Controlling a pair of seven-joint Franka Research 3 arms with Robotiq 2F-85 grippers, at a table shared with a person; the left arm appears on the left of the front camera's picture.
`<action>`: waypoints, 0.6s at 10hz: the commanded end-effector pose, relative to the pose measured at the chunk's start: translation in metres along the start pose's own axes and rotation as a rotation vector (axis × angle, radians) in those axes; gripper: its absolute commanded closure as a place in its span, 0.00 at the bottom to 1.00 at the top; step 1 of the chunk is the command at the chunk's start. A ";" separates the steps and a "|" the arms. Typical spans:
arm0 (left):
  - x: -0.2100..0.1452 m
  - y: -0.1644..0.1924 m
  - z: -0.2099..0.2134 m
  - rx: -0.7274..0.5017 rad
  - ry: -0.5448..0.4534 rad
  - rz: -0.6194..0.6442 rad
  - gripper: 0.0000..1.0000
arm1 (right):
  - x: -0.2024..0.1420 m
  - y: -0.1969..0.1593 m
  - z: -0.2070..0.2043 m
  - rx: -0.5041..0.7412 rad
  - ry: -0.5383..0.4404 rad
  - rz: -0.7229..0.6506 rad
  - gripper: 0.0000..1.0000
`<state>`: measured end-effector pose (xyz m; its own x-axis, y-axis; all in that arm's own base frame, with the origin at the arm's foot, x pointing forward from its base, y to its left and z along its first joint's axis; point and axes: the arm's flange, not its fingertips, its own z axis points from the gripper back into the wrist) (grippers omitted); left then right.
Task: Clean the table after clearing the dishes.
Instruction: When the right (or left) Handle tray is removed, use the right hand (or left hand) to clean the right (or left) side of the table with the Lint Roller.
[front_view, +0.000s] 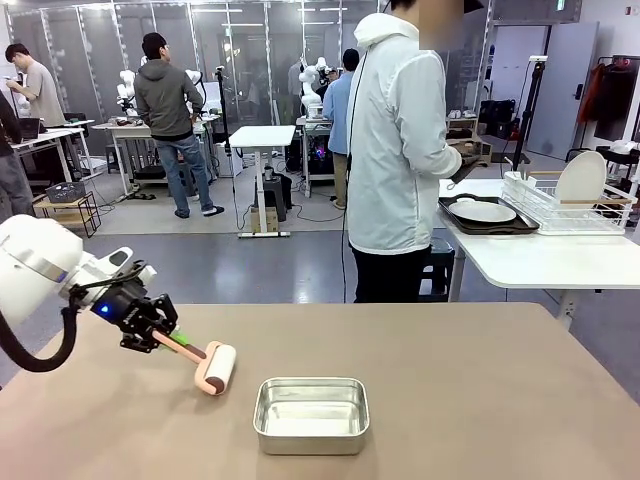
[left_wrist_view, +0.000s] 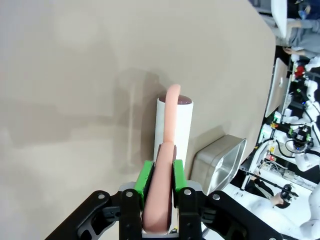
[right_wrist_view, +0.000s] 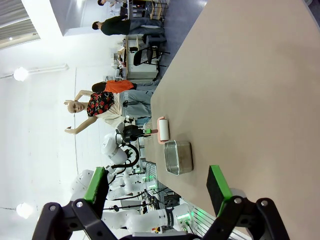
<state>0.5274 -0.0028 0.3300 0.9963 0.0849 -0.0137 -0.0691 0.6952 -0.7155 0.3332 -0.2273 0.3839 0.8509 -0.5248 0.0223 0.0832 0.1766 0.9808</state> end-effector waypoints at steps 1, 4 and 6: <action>-0.003 0.037 0.012 0.078 0.005 -0.083 0.78 | -0.002 0.002 0.000 0.005 0.001 0.002 0.00; -0.011 0.075 0.034 0.113 -0.032 -0.099 0.78 | -0.002 0.002 0.000 0.005 0.001 0.002 0.00; -0.014 0.097 0.049 0.232 -0.093 -0.029 0.78 | -0.002 0.002 0.000 0.005 0.001 0.002 0.00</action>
<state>0.5161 0.0772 0.3290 0.9938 0.0805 0.0763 -0.0052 0.7208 -0.6932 0.3332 -0.2273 0.3839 0.8509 -0.5248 0.0224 0.0831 0.1766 0.9808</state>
